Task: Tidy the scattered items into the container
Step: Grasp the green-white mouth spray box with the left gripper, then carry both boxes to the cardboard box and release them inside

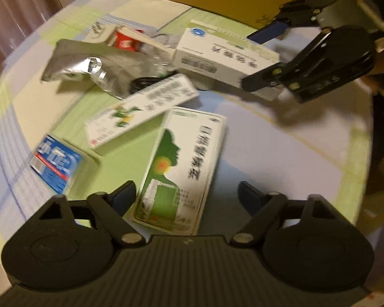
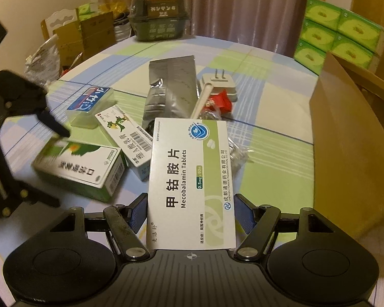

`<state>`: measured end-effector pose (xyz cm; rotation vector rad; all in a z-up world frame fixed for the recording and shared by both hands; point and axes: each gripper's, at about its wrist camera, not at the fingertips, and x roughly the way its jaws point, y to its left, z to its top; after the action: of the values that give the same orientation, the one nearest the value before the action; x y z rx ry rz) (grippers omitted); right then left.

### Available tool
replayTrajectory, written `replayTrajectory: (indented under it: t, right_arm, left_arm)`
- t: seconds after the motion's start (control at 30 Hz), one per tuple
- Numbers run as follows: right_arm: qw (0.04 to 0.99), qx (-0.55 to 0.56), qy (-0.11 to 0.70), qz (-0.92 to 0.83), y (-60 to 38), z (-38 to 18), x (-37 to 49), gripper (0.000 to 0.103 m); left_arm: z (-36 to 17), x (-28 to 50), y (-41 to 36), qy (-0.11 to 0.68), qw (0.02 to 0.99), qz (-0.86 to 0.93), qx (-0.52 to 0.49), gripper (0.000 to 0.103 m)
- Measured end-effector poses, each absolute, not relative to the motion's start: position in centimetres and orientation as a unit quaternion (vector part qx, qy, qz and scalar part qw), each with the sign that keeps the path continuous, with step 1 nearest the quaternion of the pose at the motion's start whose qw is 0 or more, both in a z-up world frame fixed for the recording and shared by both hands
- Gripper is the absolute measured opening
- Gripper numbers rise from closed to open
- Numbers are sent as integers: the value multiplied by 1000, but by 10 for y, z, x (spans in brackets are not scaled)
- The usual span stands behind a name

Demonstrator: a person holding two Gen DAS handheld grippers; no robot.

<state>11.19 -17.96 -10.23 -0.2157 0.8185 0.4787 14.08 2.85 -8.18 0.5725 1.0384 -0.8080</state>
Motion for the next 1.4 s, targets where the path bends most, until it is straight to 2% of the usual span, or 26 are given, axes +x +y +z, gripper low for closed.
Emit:
replayTrajectory:
  t: [0.33,0.4,0.47,0.53,1.0,1.4]
  right_arm:
    - [886,-95,403,210,-194,-106,96,68]
    - [886,-94,403,208,-195,-105,96,68]
    - [887,-97,400,209,-194,-105,98,68]
    - [887,-100,398,210,-193,-105,100,68]
    - [881,-94,412,212,-189,-110,114,68]
    - [908,-76,363,196,-204,-65,93,68]
  left_arm:
    - [-83,137,6,472,787,-329,223,74]
    - [-87,141,3,472,792,-316,223,68]
    - [-90,143,1,472,797,-305,222,56]
    - [-92,143,2,473,803,-292,215,52]
    - [-88,136,10,473,827,-256,164,50]
    - [-48,122,-1,434,856,-241,146,50]
